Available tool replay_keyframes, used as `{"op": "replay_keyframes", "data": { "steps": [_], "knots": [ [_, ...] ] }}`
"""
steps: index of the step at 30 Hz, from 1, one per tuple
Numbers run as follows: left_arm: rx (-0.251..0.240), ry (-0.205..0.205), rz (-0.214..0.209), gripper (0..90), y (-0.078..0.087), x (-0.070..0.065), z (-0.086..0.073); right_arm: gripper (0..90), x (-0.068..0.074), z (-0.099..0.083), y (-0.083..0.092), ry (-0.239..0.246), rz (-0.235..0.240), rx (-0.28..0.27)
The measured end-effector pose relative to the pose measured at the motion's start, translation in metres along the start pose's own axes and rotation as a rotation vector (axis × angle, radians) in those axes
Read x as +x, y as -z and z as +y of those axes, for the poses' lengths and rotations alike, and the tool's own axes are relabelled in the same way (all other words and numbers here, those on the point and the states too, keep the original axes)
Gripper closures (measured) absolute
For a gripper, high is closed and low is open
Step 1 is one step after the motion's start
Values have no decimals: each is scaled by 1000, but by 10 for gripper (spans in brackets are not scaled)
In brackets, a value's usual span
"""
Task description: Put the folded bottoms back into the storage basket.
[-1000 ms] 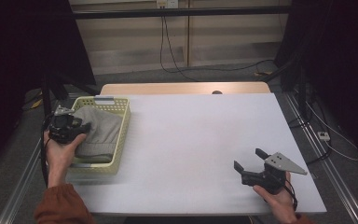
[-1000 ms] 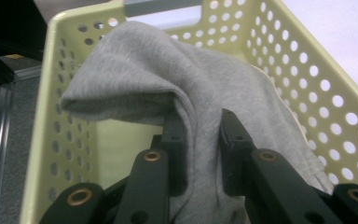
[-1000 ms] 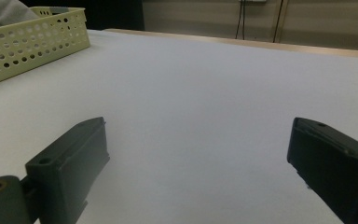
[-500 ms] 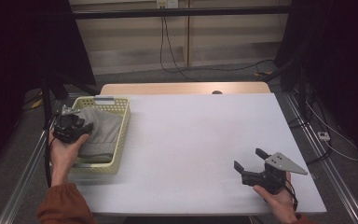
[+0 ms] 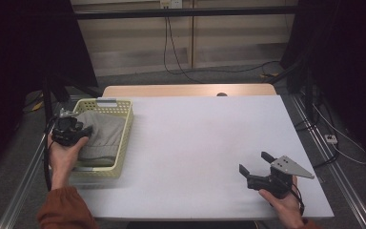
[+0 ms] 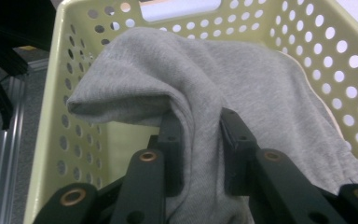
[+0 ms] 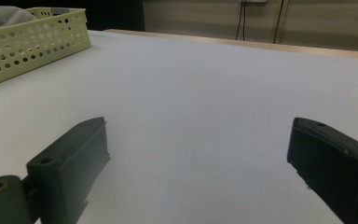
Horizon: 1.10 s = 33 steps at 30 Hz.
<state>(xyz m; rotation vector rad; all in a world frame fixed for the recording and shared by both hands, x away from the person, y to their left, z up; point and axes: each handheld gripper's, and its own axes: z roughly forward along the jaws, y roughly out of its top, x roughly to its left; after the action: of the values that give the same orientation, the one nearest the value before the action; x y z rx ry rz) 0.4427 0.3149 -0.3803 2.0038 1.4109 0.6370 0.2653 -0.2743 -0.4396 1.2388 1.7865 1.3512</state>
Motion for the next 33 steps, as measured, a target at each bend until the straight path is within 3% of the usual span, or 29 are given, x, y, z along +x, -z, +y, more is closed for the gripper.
{"op": "replay_keyframes", "data": {
  "steps": [10, 18, 23, 29, 31, 33],
  "knots": [
    [11, 5, 13, 627, -2, 1, -1, 48, 0, 0, 0, 0, 1, 1],
    [-20, 44, 34, 428, -2, 4, -1, 48, 0, 0, 0, 2, 1, 0],
    [-58, 66, -25, 340, 1, 3, 1, 48, 0, 0, 0, 0, 2, 0],
    [-67, 98, -111, 391, -2, -4, 4, 48, 0, 0, 0, 1, 2, 0],
    [-55, 89, -130, 442, -7, -9, 5, 48, 0, 0, 0, 0, 1, 1],
    [-29, 49, -132, 474, -11, -15, 6, 48, 0, 0, 0, -1, 1, 1]
  ]
}}
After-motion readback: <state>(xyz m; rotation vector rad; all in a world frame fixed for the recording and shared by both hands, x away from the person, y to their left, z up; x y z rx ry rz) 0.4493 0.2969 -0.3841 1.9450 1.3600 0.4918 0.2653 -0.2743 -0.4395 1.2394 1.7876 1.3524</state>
